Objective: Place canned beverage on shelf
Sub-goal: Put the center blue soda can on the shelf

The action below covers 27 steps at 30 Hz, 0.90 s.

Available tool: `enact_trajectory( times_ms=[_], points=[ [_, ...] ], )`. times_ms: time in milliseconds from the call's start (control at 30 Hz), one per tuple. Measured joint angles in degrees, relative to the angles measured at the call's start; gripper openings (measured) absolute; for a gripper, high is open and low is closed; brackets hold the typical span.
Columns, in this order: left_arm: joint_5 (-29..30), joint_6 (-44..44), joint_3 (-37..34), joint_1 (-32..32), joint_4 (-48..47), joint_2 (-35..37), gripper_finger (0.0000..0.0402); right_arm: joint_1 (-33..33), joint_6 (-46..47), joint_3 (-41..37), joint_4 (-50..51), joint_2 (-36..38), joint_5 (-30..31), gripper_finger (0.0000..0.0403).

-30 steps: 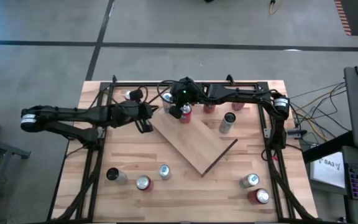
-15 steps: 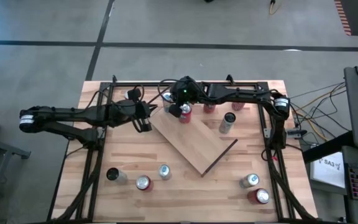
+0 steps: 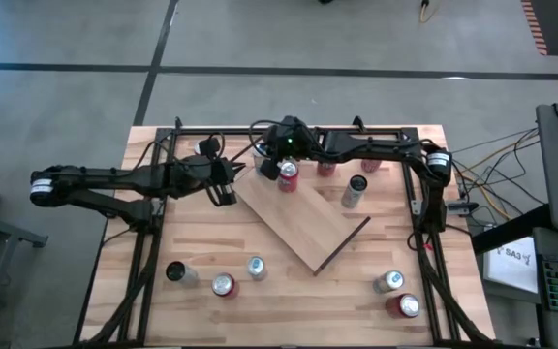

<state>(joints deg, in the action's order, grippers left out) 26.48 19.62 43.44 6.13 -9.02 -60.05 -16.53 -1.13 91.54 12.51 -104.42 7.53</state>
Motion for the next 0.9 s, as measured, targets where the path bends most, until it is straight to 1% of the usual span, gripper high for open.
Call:
enact_trajectory(
  times_ms=[900],
  points=[
    [0.0, -0.6, 0.0, 0.0, 0.0, -1.1, 0.0000, -1.3, 2.1, -3.5, -1.1, -0.1, 0.2, 0.0013]
  ],
)
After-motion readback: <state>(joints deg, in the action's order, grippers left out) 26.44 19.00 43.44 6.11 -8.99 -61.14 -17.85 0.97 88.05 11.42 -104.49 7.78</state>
